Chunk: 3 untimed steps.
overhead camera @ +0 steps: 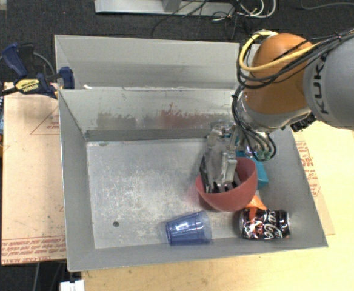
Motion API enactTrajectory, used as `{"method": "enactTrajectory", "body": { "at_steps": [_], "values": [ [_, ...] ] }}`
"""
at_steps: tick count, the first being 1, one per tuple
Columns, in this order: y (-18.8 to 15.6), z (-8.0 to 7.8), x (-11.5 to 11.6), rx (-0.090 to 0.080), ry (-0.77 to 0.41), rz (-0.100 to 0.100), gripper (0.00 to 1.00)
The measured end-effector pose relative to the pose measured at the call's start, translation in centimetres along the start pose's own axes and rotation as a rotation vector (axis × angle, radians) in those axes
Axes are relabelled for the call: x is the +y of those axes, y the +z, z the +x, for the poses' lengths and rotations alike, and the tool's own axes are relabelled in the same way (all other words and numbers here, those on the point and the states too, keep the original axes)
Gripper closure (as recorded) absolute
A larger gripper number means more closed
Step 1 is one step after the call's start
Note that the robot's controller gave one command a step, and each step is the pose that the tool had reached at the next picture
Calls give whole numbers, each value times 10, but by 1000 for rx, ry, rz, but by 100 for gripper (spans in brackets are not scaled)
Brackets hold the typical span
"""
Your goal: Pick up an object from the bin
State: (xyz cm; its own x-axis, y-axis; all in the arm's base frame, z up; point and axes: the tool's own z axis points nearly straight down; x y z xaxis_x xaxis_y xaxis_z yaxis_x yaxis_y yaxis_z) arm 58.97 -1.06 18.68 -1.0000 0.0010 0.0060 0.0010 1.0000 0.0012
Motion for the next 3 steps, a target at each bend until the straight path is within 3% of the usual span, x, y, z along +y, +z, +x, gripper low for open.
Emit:
{"method": "enactTrajectory", "body": {
  "at_steps": [1, 2, 3],
  "values": [
    [-5, -2, 0, -8, 0, 0, 0],
    [81, -50, -35, -9, -189, 1, 0],
    [116, -56, -59, -9, -213, -3, 0]
  ]
}}
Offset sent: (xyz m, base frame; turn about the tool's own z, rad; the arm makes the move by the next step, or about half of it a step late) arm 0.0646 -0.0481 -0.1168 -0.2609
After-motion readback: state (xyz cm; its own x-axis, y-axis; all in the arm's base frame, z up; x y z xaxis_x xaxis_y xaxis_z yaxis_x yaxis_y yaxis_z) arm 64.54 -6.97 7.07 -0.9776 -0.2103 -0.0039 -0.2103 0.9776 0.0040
